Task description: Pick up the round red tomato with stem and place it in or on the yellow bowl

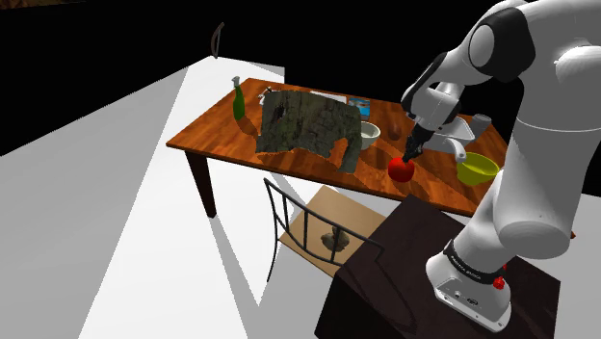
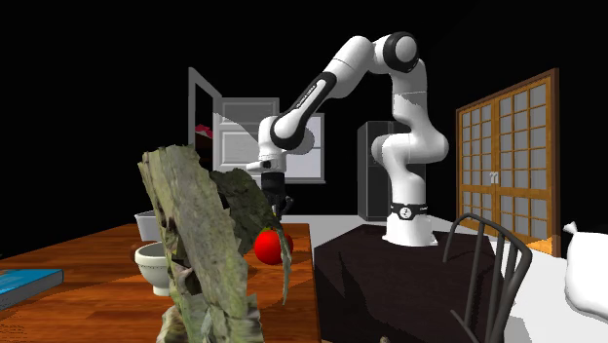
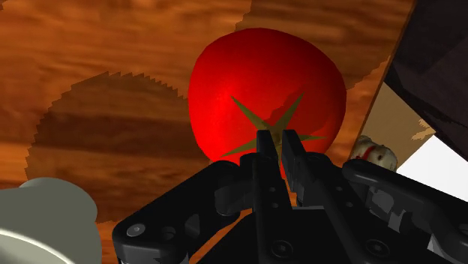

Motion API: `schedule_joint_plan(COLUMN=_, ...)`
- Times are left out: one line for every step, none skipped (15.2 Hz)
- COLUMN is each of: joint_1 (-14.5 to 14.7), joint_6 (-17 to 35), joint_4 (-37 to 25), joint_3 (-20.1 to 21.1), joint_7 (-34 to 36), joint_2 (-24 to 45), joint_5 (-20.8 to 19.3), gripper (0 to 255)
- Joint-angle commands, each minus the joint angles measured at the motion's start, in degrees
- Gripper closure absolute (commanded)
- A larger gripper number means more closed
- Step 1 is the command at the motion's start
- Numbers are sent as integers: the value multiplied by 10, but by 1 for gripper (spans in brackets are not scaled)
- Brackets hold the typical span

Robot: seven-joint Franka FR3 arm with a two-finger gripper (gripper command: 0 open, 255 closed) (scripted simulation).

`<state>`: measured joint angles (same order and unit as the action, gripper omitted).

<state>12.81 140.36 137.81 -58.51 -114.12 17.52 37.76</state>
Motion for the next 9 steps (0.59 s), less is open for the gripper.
schedule_joint_plan(joint_1=9, joint_6=-3, joint_4=2, joint_3=-11, joint_7=10, joint_2=-9, joint_5=-14, gripper=255)
schedule_joint_plan(joint_1=19, joint_6=-6, joint_4=2, joint_3=-23, joint_7=20, joint_2=-19, joint_5=-28, gripper=255)
schedule_joint_plan(joint_1=29, joint_6=-9, joint_4=3, joint_3=-34, joint_7=31, joint_2=-29, joint_5=-43, gripper=255)
schedule_joint_plan(joint_1=39, joint_6=-12, joint_4=4, joint_3=-46, joint_7=42, joint_2=-39, joint_5=-58, gripper=255)
schedule_joint_plan(joint_1=50, joint_6=-14, joint_4=4, joint_3=-58, joint_7=54, joint_2=-50, joint_5=-74, gripper=255)
schedule_joint_plan(joint_1=61, joint_6=-17, joint_4=5, joint_3=-71, joint_7=66, joint_2=-61, joint_5=-91, gripper=255)
schedule_joint_plan(joint_1=72, joint_6=-20, joint_4=5, joint_3=-84, joint_7=79, joint_2=-73, joint_5=-109, gripper=255)
schedule_joint_plan(joint_1=84, joint_6=-23, joint_4=5, joint_3=-97, joint_7=93, joint_2=-86, joint_5=-128, gripper=255)
schedule_joint_plan(joint_1=96, joint_6=-25, joint_4=5, joint_3=-110, joint_7=109, joint_2=-100, joint_5=-148, gripper=255)
